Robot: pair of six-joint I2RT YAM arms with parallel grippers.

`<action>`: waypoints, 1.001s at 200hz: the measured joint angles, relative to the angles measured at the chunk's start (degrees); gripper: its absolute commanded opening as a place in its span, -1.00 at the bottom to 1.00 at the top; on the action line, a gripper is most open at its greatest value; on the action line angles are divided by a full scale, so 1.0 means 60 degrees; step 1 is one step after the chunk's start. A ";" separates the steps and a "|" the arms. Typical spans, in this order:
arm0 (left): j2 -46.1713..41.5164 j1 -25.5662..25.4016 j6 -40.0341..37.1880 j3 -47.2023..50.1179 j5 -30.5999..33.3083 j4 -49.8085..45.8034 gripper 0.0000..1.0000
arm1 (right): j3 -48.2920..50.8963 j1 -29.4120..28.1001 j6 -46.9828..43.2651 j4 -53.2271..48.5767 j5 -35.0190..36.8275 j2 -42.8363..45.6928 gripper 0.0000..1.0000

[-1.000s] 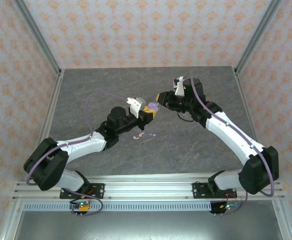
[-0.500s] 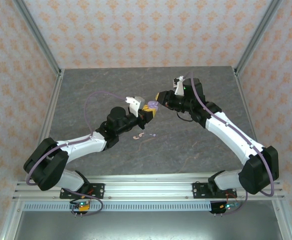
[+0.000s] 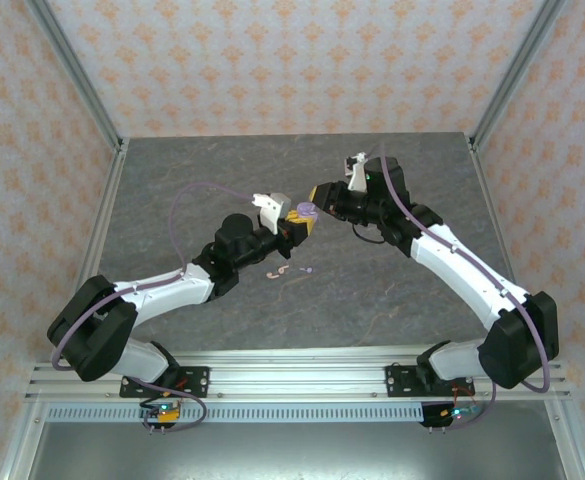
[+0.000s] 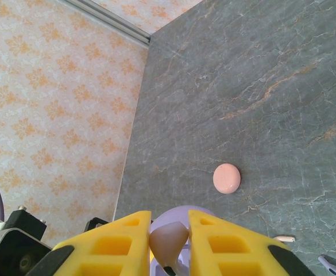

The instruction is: Insert the wireless bluetooth earbuds into the charging case

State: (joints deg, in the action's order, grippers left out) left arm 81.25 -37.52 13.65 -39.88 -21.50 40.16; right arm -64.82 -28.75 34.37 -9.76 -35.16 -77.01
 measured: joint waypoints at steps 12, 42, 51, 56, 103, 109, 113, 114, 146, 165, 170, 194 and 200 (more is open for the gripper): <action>0.0000 0.0000 0.0007 -0.0044 0.0029 0.0000 -0.76 | 0.0000 -0.0018 0.0000 0.0000 0.0000 -0.0011 -0.58; 0.0015 0.0000 0.0080 -0.0153 0.0142 0.0000 -0.75 | 0.0004 -0.0062 0.0000 0.0000 0.0004 -0.0066 -0.58; 0.0044 0.0000 0.0124 -0.0208 0.0160 -0.0004 -0.75 | 0.0004 -0.0069 0.0000 0.0000 0.0004 -0.0084 -0.58; 0.0058 0.0000 0.0160 -0.0226 0.0160 0.0000 -0.75 | 0.0004 -0.0080 -0.0004 0.0004 0.0007 -0.0095 -0.58; 0.0113 0.0000 0.0266 -0.0240 0.0171 0.0000 -0.75 | 0.0033 -0.0084 -0.0004 0.0000 0.0007 -0.0120 -0.58; 0.0113 0.0000 0.0291 -0.0240 0.0171 0.0000 -0.75 | 0.0047 -0.0087 -0.0004 0.0000 0.0011 -0.0120 -0.58; 0.0113 0.0000 0.0295 -0.0240 0.0171 0.0000 -0.75 | 0.0062 -0.0087 -0.0004 0.0004 0.0011 -0.0120 -0.58; 0.0113 0.0000 0.0299 -0.0240 0.0171 0.0000 -0.75 | 0.0066 -0.0091 -0.0007 0.0004 0.0011 -0.0120 -0.58; 0.0113 0.0000 0.0324 -0.0240 0.0175 -0.0011 -0.75 | 0.0135 -0.0142 -0.0011 0.0000 0.0117 -0.0120 -0.58; 0.0113 0.0000 0.0324 -0.0240 0.0197 -0.0011 -0.75 | 0.0135 -0.0142 -0.0015 -0.0004 0.0171 -0.0120 -0.58; 0.0113 0.0000 0.0324 -0.0240 0.0197 -0.0011 -0.75 | 0.0135 -0.0142 -0.0018 -0.0007 0.0193 -0.0120 -0.58; 0.0113 0.0000 0.0324 -0.0240 0.0200 -0.0015 -0.75 | 0.0135 -0.0153 -0.0022 -0.0018 0.0255 -0.0120 -0.49; 0.0113 0.0000 0.0324 -0.0240 0.0200 -0.0015 -0.75 | 0.0135 -0.0164 -0.0018 -0.0033 0.0280 -0.0120 -0.45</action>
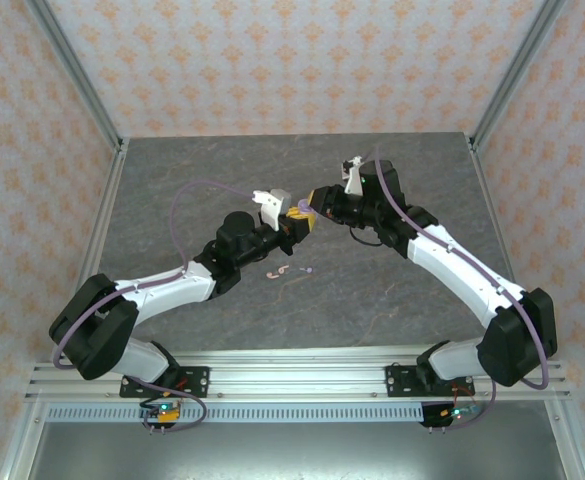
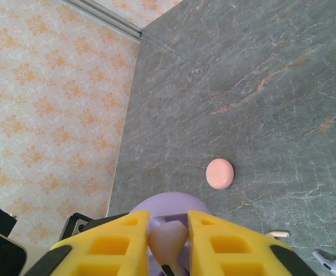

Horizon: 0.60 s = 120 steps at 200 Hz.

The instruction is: Insert the wireless bluetooth earbuds into the charging case

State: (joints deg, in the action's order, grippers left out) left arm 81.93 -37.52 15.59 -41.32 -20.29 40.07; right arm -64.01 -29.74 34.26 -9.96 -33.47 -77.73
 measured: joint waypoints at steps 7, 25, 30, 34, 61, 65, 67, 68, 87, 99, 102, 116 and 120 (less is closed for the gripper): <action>0.0000 0.0000 0.0000 0.0000 0.0029 -0.0004 -0.75 | 0.0000 -0.0004 -0.0018 -0.0040 0.0062 0.0004 -0.39; 0.0000 0.0000 0.0000 0.0000 0.0098 -0.0015 -0.75 | 0.0000 -0.0004 -0.0109 -0.0197 0.0204 0.0004 -0.32; 0.0000 0.0000 -0.0004 0.0000 0.0135 -0.0018 -0.75 | 0.0000 0.0000 -0.0124 -0.0266 0.0240 0.0004 -0.31; 0.0000 0.0000 -0.0004 0.0000 0.0153 -0.0018 -0.75 | 0.0000 -0.0004 -0.0120 -0.0299 0.0262 0.0004 -0.31; 0.0000 0.0000 -0.0025 -0.0047 0.0211 -0.0084 -0.76 | 0.0000 -0.0004 -0.0178 -0.0477 0.0321 0.0007 -0.21; 0.0000 0.0000 -0.0036 -0.0055 0.0211 -0.0109 -0.76 | 0.0000 -0.0004 -0.0215 -0.0488 0.0339 0.0011 -0.17; 0.0000 0.0000 -0.0040 -0.0058 0.0211 -0.0113 -0.76 | 0.0000 -0.0004 -0.0211 -0.0492 0.0339 0.0015 -0.15; 0.0000 0.0000 -0.0040 -0.0062 0.0211 -0.0117 -0.76 | 0.0000 -0.0004 -0.0211 -0.0495 0.0339 0.0015 -0.14; 0.0000 0.0000 -0.0106 -0.0157 0.0219 -0.0310 -0.76 | -0.0007 -0.0004 -0.0313 -0.0630 0.0379 0.0055 -0.08; -0.0004 0.0000 -0.0153 -0.0208 0.0237 -0.0463 -0.76 | -0.0011 -0.0004 -0.0357 -0.0783 0.0488 0.0117 -0.05; -0.0004 0.0000 -0.0175 -0.0215 0.0251 -0.0532 -0.76 | -0.0011 -0.0004 -0.0361 -0.0820 0.0514 0.0138 -0.05; -0.0007 0.0000 -0.0306 -0.0229 0.0259 -0.0816 -0.76 | -0.0051 -0.0004 -0.0466 -0.1111 0.0776 0.0259 -0.04; -0.0007 0.0000 -0.0342 -0.0229 0.0262 -0.0889 -0.76 | -0.0073 -0.0004 -0.0484 -0.1188 0.0860 0.0288 -0.04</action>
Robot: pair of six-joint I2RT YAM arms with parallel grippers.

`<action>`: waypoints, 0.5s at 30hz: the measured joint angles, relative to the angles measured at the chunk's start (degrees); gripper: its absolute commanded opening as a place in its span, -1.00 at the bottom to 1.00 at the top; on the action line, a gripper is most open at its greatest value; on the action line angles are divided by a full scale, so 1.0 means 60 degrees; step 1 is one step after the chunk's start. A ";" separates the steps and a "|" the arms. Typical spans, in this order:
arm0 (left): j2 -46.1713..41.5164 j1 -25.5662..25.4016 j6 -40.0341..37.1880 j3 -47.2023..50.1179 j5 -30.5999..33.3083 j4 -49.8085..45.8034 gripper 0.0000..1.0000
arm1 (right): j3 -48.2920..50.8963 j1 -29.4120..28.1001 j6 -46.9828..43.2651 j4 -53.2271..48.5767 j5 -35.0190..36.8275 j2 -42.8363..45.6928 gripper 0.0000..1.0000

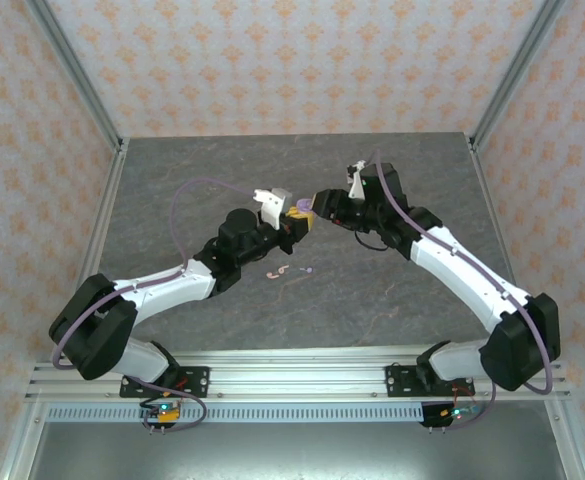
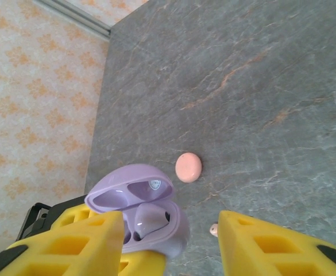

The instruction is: Insert the wireless bluetooth earbuds into the charging case

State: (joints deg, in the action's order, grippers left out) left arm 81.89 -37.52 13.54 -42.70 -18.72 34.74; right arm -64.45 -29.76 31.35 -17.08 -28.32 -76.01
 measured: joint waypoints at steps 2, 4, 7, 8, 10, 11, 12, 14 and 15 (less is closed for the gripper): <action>-0.0033 0.0000 -0.0098 0.0000 0.0018 -0.0357 -0.76 | -0.0109 0.0000 -0.0127 -0.0342 0.0368 0.0098 -0.04; -0.0153 0.0000 -0.0197 0.0015 0.0025 -0.0659 -0.76 | -0.0251 0.0000 -0.0248 -0.0692 0.0725 0.0127 -0.03; -0.0601 0.0000 -0.0324 0.0058 0.0025 -0.1198 -0.76 | -0.0495 0.0000 -0.0459 -0.1330 0.1348 0.0124 -0.03; -0.0721 0.0000 -0.0346 0.0076 0.0025 -0.1311 -0.76 | -0.0535 0.0000 -0.0525 -0.1512 0.1504 0.0109 -0.03; -0.1129 0.0000 -0.0455 0.0135 0.0022 -0.1650 -0.76 | -0.0576 0.0000 -0.0641 -0.1832 0.1738 0.0033 -0.04; -0.1271 0.0000 -0.0503 0.0160 0.0018 -0.1778 -0.76 | -0.0590 0.0000 -0.0688 -0.1967 0.1789 -0.0033 -0.05; -0.1490 0.0000 -0.0554 0.0204 -0.0015 -0.1956 -0.76 | -0.0601 0.0000 -0.0750 -0.2106 0.1829 -0.0149 -0.05; -0.1847 0.0000 -0.0648 0.0310 -0.0055 -0.2226 -0.76 | -0.0601 0.0000 -0.0878 -0.2280 0.1825 -0.0419 -0.06; -0.2025 0.0000 -0.0707 0.0368 -0.0066 -0.2371 -0.77 | -0.0601 0.0000 -0.0936 -0.2361 0.1796 -0.0590 -0.06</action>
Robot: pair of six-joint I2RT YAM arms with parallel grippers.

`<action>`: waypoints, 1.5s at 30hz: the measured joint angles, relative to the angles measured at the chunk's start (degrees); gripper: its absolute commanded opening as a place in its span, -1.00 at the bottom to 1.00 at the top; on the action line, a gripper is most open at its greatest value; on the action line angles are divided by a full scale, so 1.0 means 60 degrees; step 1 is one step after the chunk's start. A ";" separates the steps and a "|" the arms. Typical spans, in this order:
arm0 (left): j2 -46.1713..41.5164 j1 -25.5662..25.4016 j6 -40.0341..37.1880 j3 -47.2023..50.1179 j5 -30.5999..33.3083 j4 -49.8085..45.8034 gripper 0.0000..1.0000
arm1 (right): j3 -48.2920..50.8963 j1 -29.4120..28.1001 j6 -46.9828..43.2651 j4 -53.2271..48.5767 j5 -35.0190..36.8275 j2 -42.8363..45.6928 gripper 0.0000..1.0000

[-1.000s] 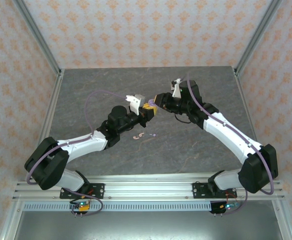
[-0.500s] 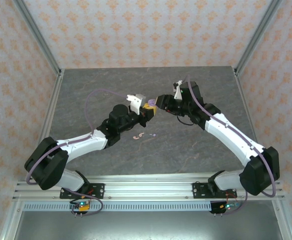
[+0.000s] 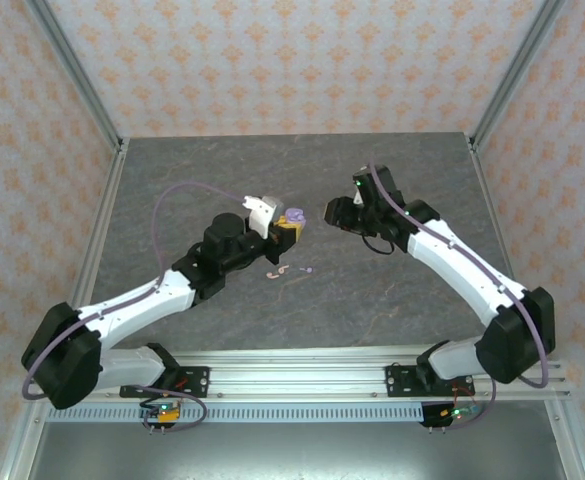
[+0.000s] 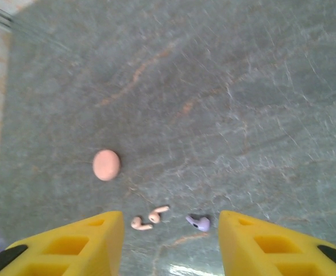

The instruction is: Insert the wireless bluetooth earbuds into the charging case

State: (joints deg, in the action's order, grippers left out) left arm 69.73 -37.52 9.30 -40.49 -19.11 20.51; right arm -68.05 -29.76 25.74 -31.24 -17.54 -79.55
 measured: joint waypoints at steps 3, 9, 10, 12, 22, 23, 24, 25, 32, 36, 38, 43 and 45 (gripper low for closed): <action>-0.0499 0.0000 -0.0113 0.0149 -0.0062 -0.0368 -0.77 | 0.0007 0.0000 -0.0142 -0.0146 -0.0277 -0.0535 -0.08; -0.1402 0.0000 -0.0328 0.0364 -0.0244 -0.0998 -0.79 | 0.0353 -0.0131 -0.0324 -0.0022 -0.1239 -0.1541 -0.10; -0.1526 0.0000 -0.0357 0.0401 -0.0244 -0.1060 -0.79 | 0.0423 -0.0197 -0.0346 -0.0015 -0.1388 -0.1723 -0.11; -0.1712 0.0000 -0.0401 0.0452 -0.0244 -0.1198 -0.79 | 0.0474 -0.0372 -0.0430 -0.0004 -0.1683 -0.2120 -0.15; -0.2222 0.0000 -0.0641 0.0783 -0.0248 -0.1472 -0.78 | 0.0404 -0.1300 -0.0663 0.0084 -0.2335 -0.3464 -0.35; -0.2251 0.0000 -0.0641 0.0787 -0.0244 -0.1475 -0.78 | 0.0382 -0.1359 -0.0667 0.0106 -0.2371 -0.3566 -0.36; -0.2273 0.0000 -0.0645 0.0794 -0.0248 -0.1475 -0.78 | 0.0375 -0.1395 -0.0667 0.0106 -0.2412 -0.3628 -0.36; -0.2295 0.0000 -0.0645 0.0798 -0.0244 -0.1475 -0.78 | 0.0368 -0.1417 -0.0674 0.0106 -0.2444 -0.3676 -0.37; -0.2353 0.0000 -0.0652 0.0841 -0.0248 -0.1508 -0.78 | 0.0153 -0.1439 -0.0809 0.0109 -0.2543 -0.4065 -0.44; -0.2353 0.0000 -0.0652 0.0841 -0.0251 -0.1508 -0.77 | 0.0109 -0.1439 -0.0809 0.0095 -0.2470 -0.4255 -0.45; -0.2353 0.0000 -0.0652 0.0841 -0.0251 -0.1504 -0.78 | 0.0069 -0.1439 -0.0809 0.0091 -0.2437 -0.4313 -0.45; -0.2353 0.0000 -0.0725 0.0841 -0.0251 -0.1508 -0.78 | -0.0113 -0.1439 -0.0805 0.0040 -0.2138 -0.4459 -0.47; -0.2353 0.0000 -0.0743 0.0845 -0.0251 -0.1508 -0.78 | -0.0211 -0.1439 -0.0809 -0.0004 -0.1967 -0.4583 -0.47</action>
State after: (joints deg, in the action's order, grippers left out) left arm 55.61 -37.52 4.84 -35.42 -20.62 11.46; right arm -69.32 -38.39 20.88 -31.27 -29.34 -107.04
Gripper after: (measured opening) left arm 0.178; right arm 0.266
